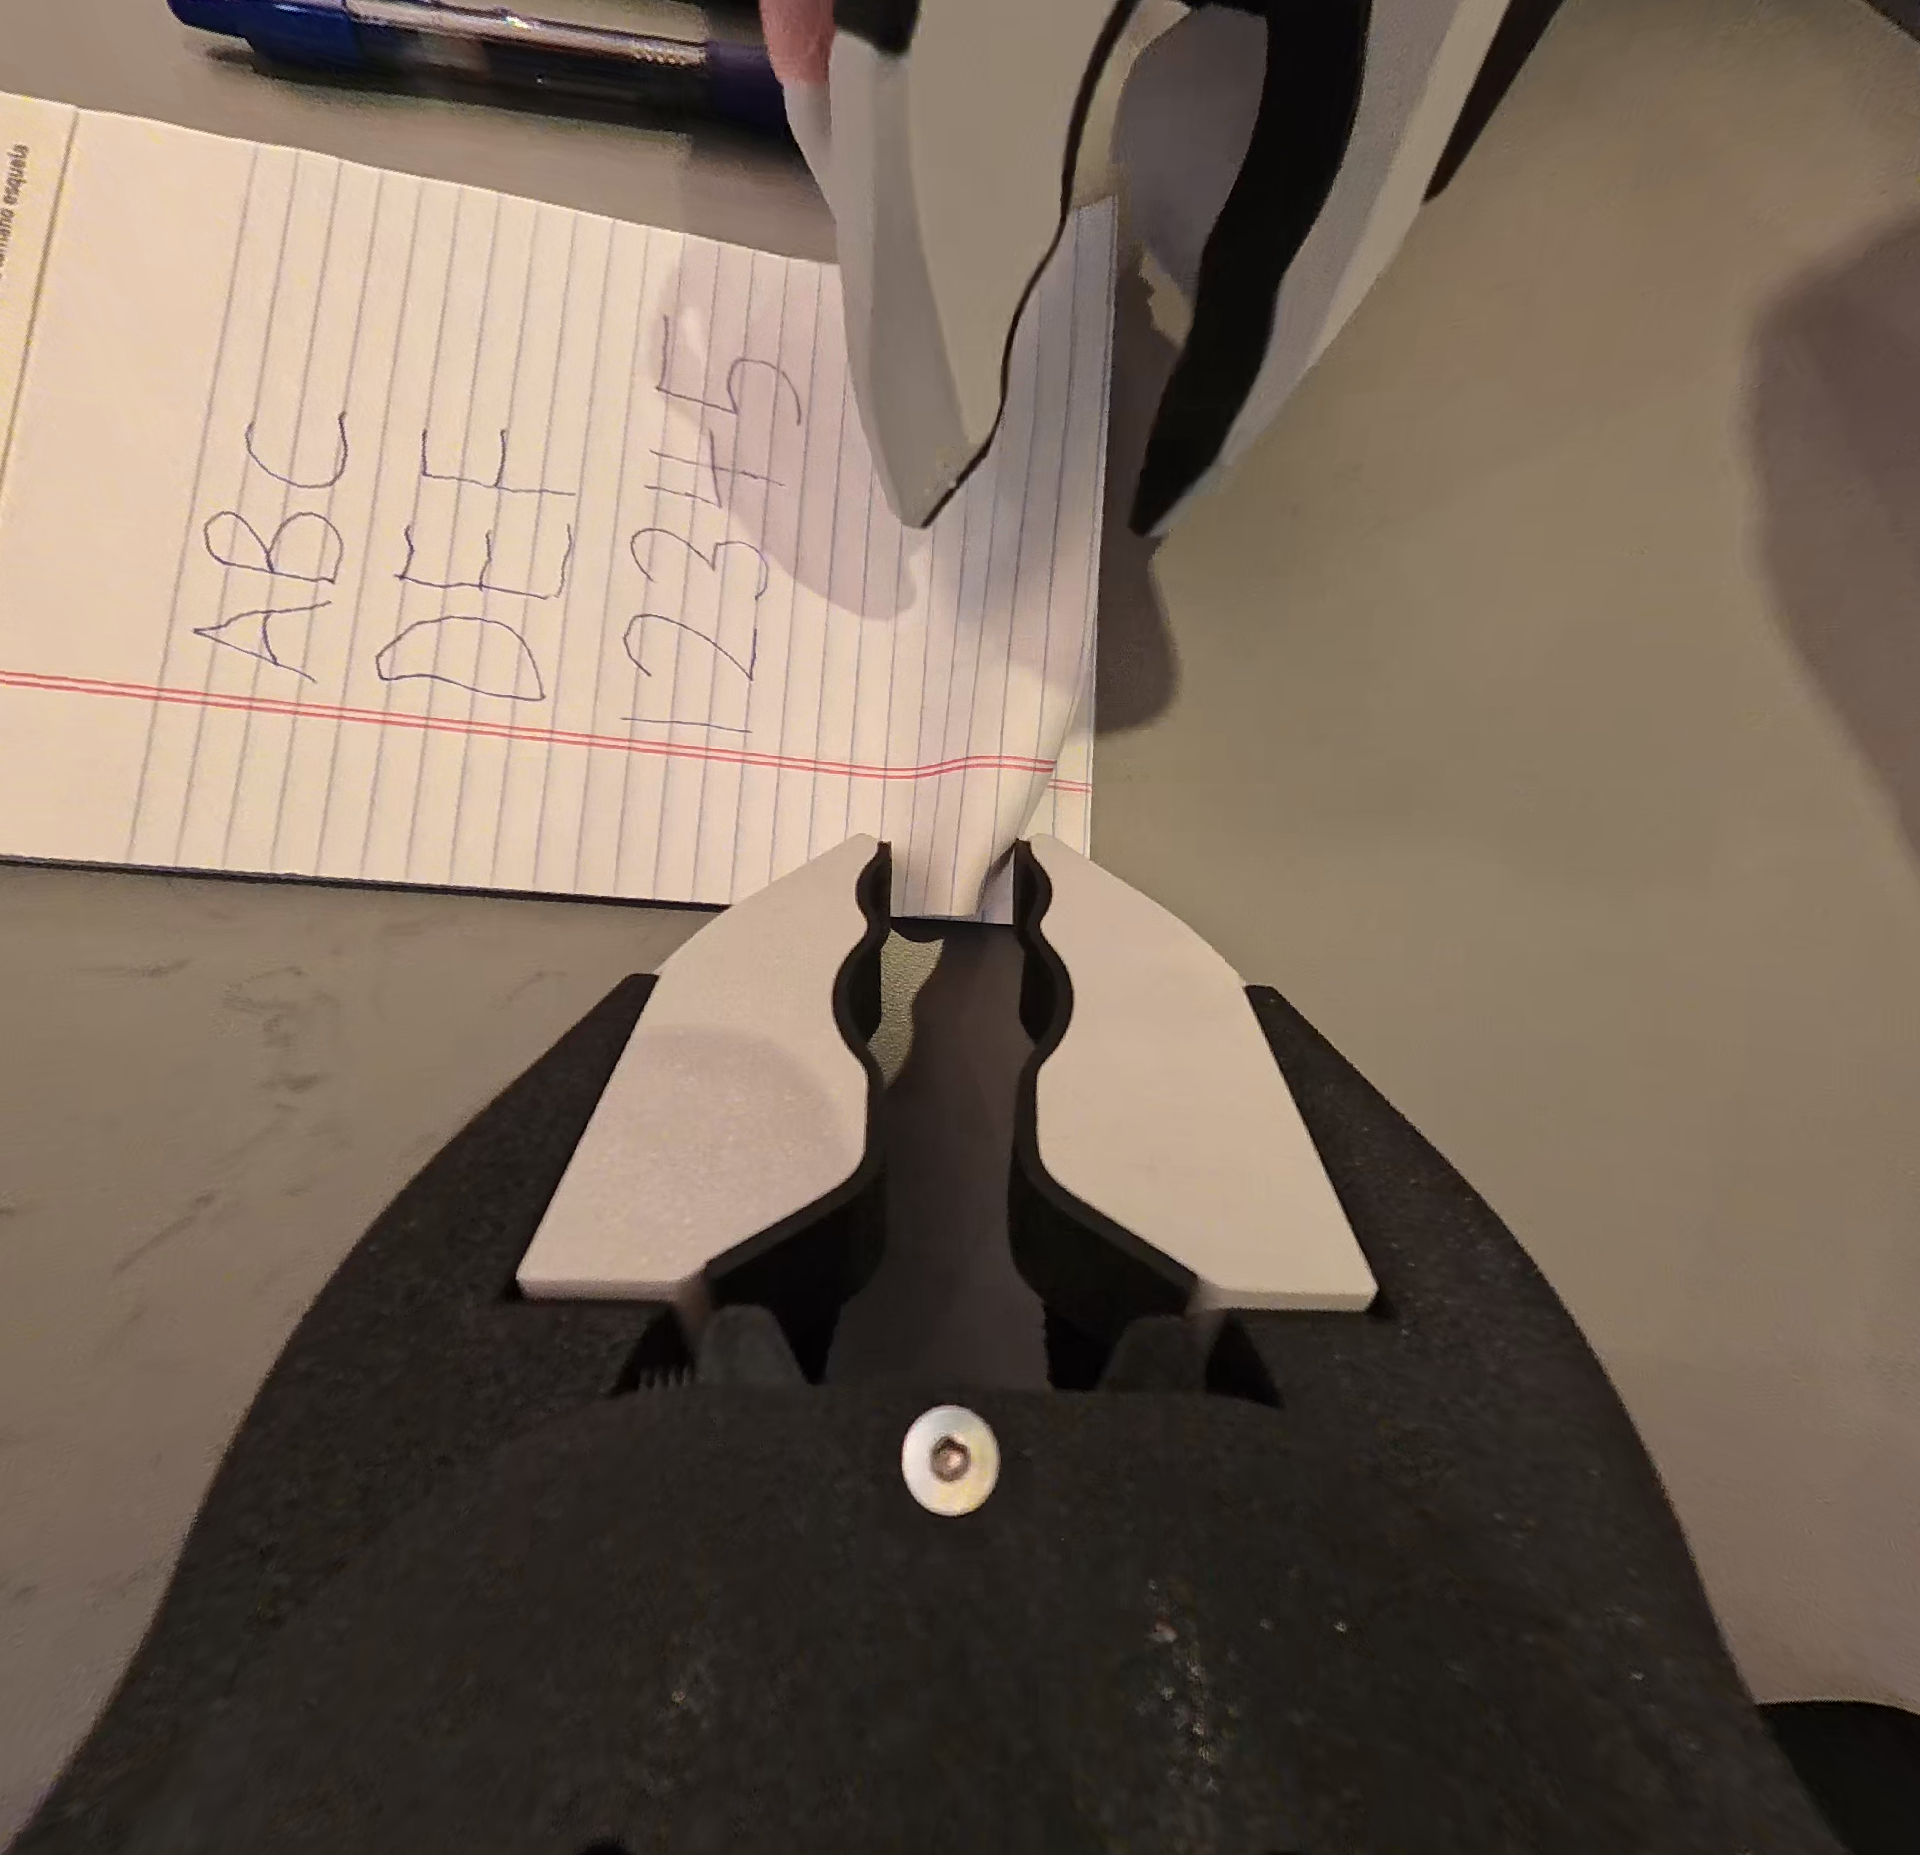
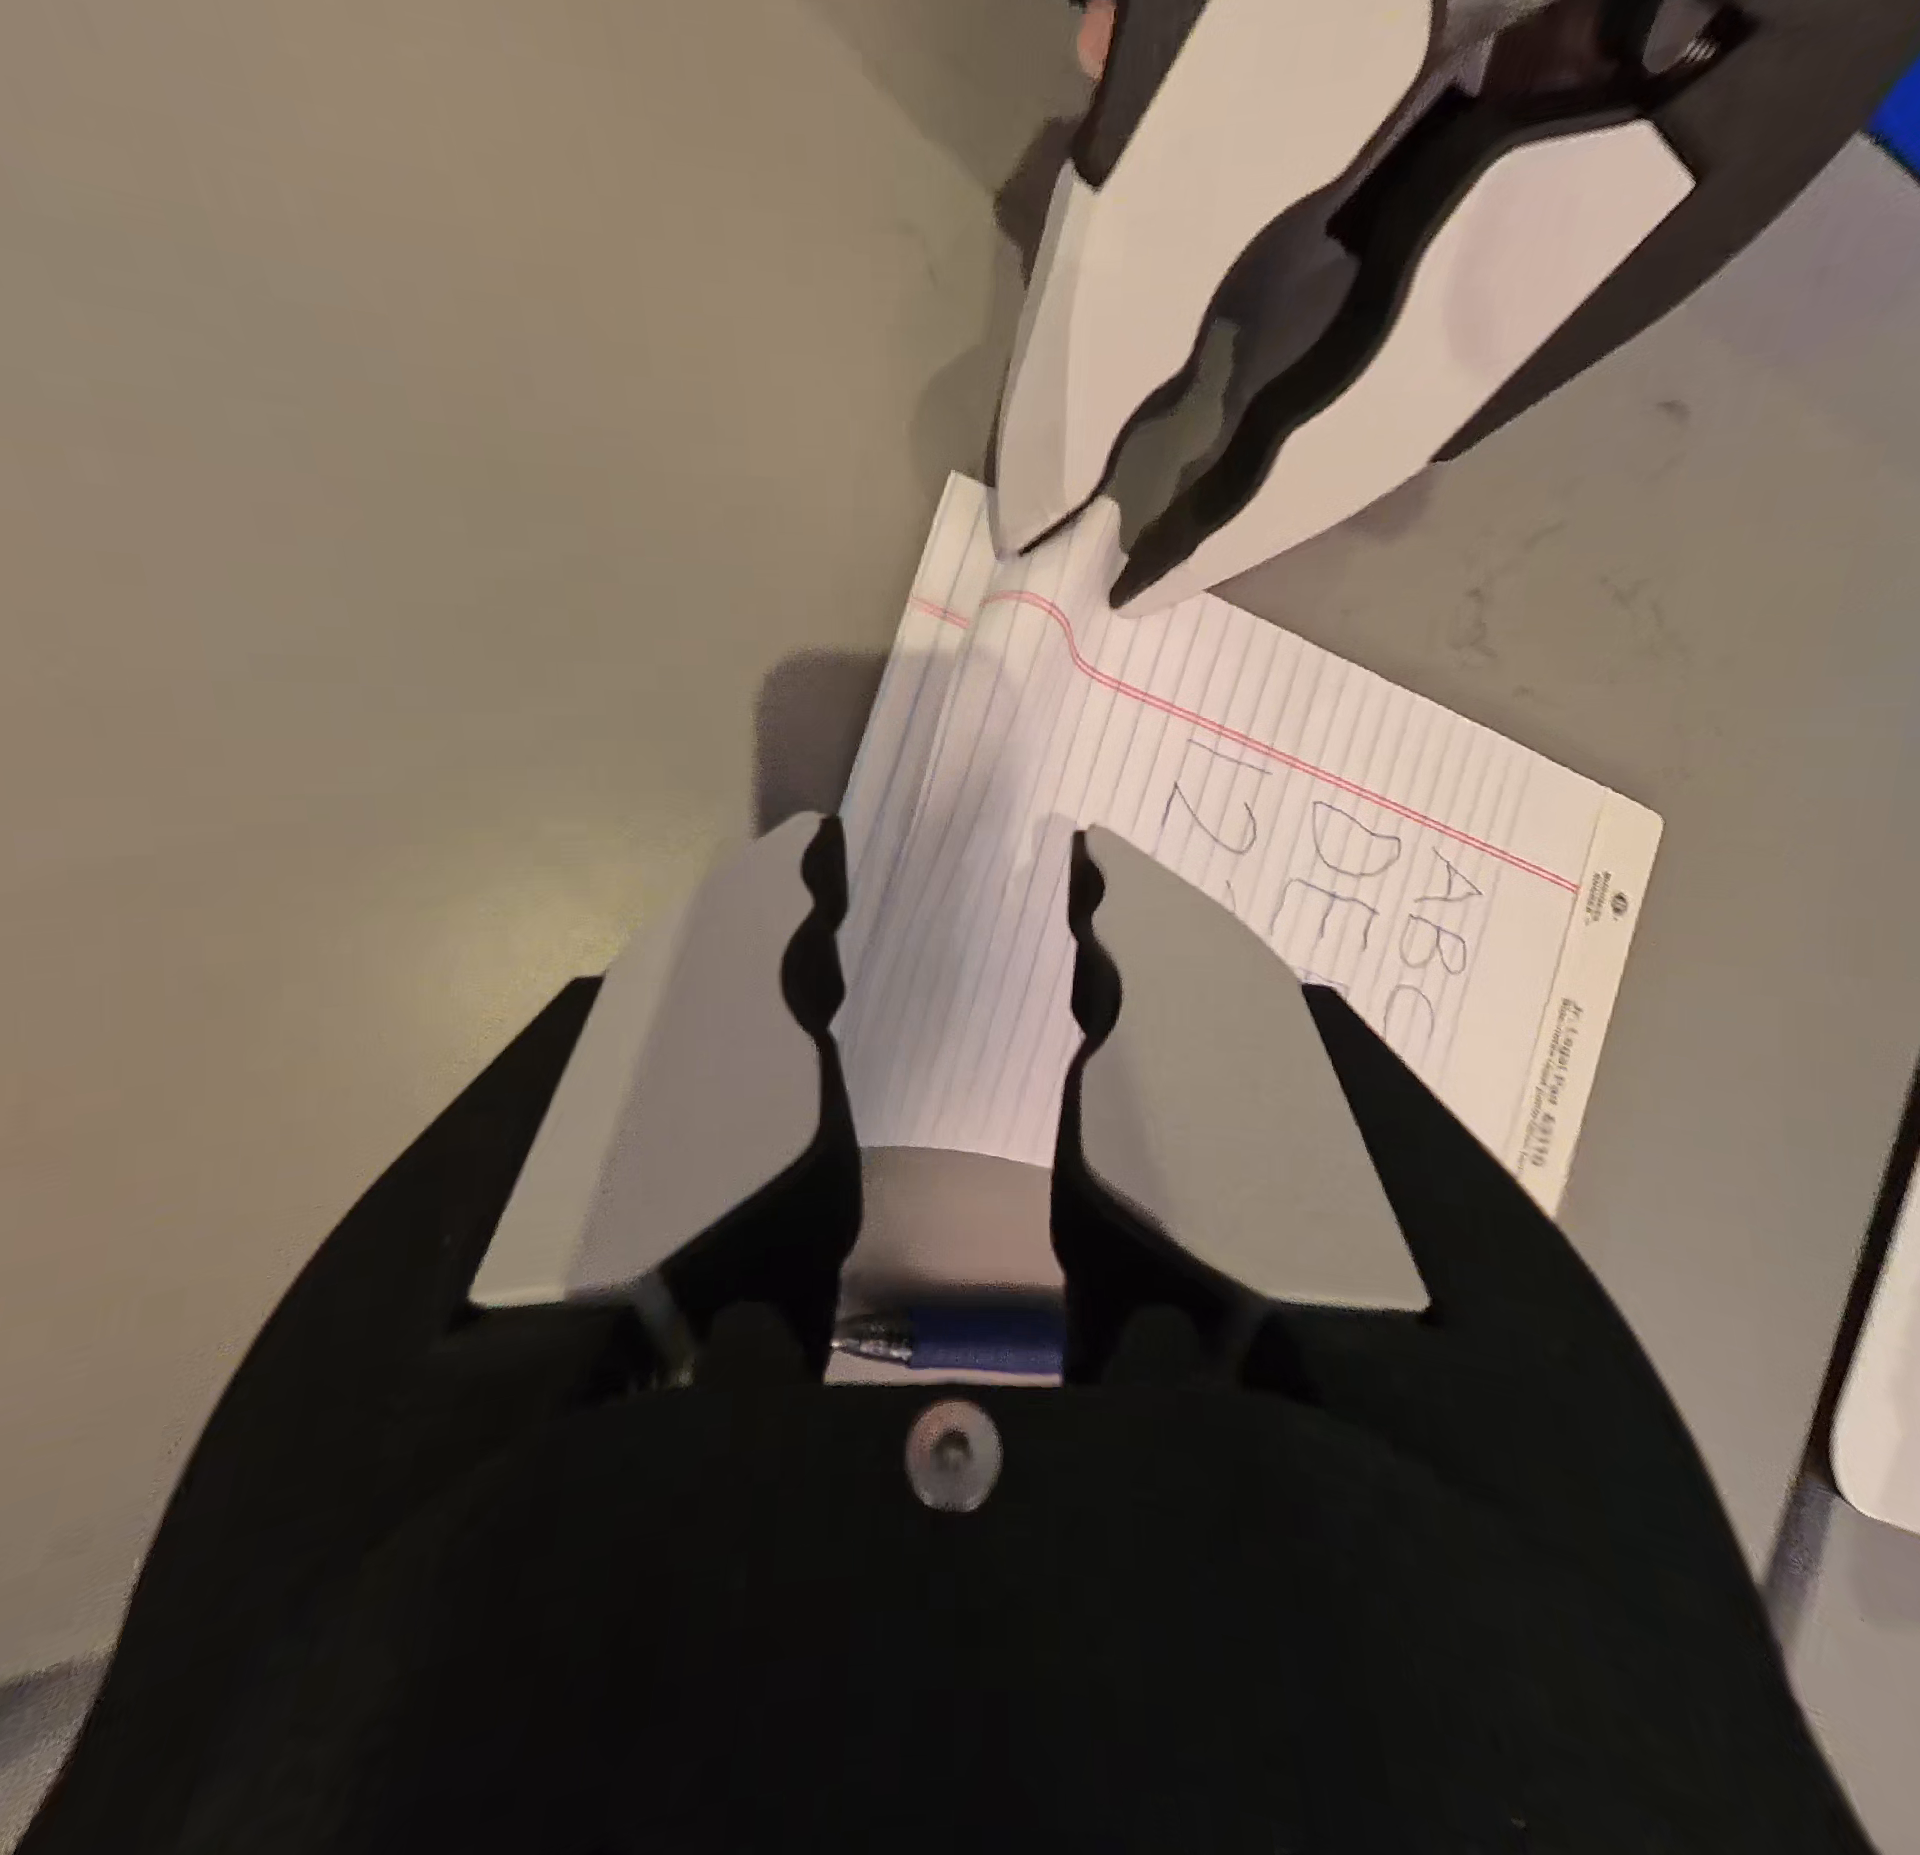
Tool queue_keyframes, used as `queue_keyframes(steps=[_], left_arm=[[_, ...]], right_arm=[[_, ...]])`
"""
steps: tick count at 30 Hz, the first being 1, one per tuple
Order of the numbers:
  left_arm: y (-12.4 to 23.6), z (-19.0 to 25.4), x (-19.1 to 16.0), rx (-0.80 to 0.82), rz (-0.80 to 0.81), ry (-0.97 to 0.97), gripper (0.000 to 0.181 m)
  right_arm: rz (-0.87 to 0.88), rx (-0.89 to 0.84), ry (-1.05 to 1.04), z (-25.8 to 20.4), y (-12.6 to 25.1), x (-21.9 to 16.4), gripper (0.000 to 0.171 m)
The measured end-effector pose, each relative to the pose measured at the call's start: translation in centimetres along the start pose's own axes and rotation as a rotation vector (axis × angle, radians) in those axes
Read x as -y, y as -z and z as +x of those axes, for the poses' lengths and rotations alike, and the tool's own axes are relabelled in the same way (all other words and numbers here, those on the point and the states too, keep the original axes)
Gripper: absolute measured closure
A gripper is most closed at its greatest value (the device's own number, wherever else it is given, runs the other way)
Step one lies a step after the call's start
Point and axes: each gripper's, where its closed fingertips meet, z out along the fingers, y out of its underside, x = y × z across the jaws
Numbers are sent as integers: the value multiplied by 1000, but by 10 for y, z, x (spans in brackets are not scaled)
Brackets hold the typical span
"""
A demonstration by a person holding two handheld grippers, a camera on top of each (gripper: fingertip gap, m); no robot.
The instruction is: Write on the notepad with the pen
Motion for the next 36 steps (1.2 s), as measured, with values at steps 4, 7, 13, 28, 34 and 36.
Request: queue_keyframes(steps=[4,7,13,28,34,36], left_arm=[[0,0,0,-4,6,5,158],[0,2,0,-18,11,19,154],[14,3,15,43,60,62,122],[-14,-12,50,478,-58,-82,161],[-7,-17,52,494,-10,-57,181],[-3,-17,52,493,2,-45,181]], right_arm=[[-59,-20,17,3,-1,-10,150],[-67,-25,11,5,0,-13,167],[-34,-37,-26,11,5,-10,171],[98,-43,-167,24,18,2,171],[103,-56,-149,27,21,-4,153],[108,-54,-145,27,22,-11,147]])
